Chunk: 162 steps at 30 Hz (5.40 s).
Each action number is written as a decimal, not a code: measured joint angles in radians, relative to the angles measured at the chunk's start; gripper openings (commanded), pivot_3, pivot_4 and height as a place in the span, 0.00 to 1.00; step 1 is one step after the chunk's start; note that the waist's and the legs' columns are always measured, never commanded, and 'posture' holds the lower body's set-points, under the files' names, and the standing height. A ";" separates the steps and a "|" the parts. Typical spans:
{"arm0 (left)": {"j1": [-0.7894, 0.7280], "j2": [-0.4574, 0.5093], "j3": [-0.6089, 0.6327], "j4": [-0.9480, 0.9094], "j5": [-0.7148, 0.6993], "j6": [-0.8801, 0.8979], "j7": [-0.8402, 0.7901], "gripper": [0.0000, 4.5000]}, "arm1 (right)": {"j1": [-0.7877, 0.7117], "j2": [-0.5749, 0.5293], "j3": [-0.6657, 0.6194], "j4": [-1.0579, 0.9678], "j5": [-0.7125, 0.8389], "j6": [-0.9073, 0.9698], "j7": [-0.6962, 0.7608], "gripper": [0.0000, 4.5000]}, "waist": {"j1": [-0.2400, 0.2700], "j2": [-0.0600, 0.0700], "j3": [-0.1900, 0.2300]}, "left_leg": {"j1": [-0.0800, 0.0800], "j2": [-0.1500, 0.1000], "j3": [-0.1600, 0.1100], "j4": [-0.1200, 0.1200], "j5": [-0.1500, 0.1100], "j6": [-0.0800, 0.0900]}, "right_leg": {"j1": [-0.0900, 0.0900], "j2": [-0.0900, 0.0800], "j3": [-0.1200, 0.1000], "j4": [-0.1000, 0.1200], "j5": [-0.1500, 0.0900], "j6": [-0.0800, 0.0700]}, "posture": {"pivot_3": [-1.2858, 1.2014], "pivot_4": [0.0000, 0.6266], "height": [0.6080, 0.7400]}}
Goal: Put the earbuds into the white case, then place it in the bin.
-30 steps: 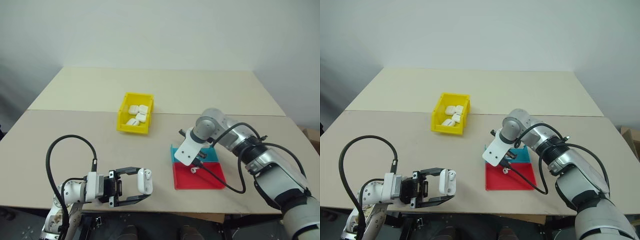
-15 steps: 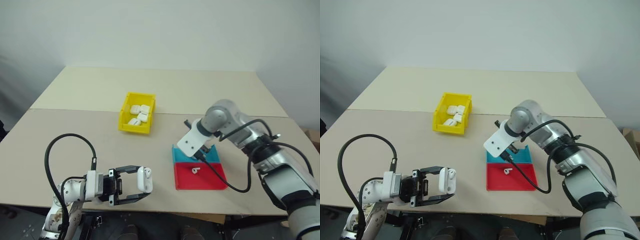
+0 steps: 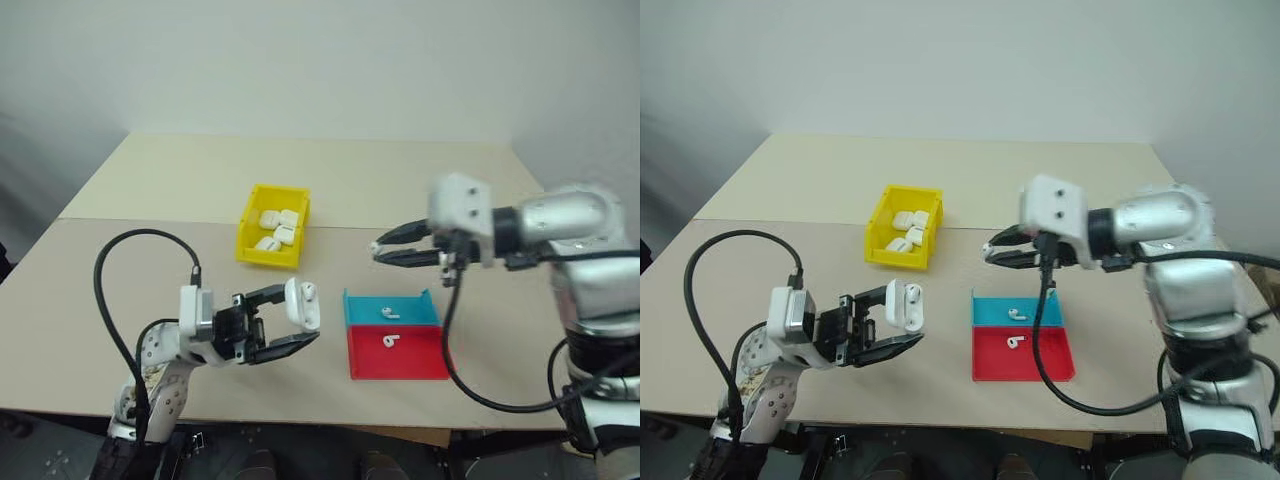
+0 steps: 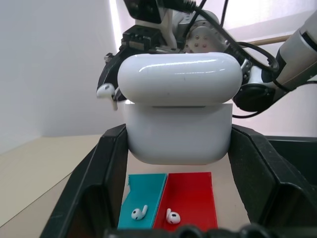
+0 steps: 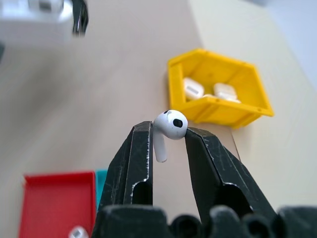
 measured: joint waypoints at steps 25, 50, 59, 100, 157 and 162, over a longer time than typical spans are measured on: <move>-0.280 -0.202 -0.072 0.260 0.014 0.045 -0.115 0.61 | 0.143 0.211 -0.348 -0.305 0.949 0.376 -0.721 0.28 | -0.006 0.000 0.000 | 0.000 -0.001 -0.003 0.000 0.000 0.000 | 0.003 0.001 -0.001 -0.003 0.000 0.001 | 0.52 0.24 1.00; -0.269 -0.204 -0.067 0.207 0.009 0.056 -0.082 0.61 | 0.294 0.018 -0.099 -0.284 0.934 0.041 -0.754 0.28 | -0.004 0.000 0.000 | 0.000 -0.001 -0.006 0.000 0.000 0.000 | 0.007 0.001 -0.003 -0.008 0.000 0.002 | 0.52 0.24 1.00; -0.268 -0.204 -0.067 0.207 0.009 0.056 -0.080 0.61 | 0.327 -0.010 -0.083 -0.285 0.904 -0.022 -0.738 0.28 | -0.003 -0.001 0.000 | 0.000 -0.001 -0.007 0.000 0.000 0.000 | 0.008 0.001 -0.004 -0.009 0.000 0.002 | 0.52 0.24 1.00; -0.369 -0.335 -0.180 0.355 0.334 -0.155 0.081 0.61 | -0.255 -0.270 0.297 0.035 0.515 -0.105 -0.206 0.01 | 0.001 0.000 0.000 | -0.006 -0.001 -0.007 0.000 0.000 0.001 | 0.001 0.000 -0.005 -0.009 0.001 0.002 | 0.52 0.24 1.00; -0.524 -0.091 0.006 0.465 0.609 0.415 0.913 0.61 | 0.331 -0.155 -0.133 -0.094 0.472 -0.079 -0.571 0.01 | 0.013 0.000 0.000 | -0.007 -0.003 -0.008 0.001 0.000 0.000 | 0.000 0.000 -0.005 -0.007 0.002 0.003 | 0.52 0.24 1.00; -0.551 -0.099 0.007 0.512 0.618 0.440 0.917 0.89 | 0.332 -0.165 -0.122 -0.102 0.473 -0.076 -0.582 0.00 | 0.013 0.000 0.000 | -0.008 -0.003 -0.008 0.001 0.000 0.000 | 0.000 0.000 -0.005 -0.008 0.002 0.003 | 0.52 0.24 1.00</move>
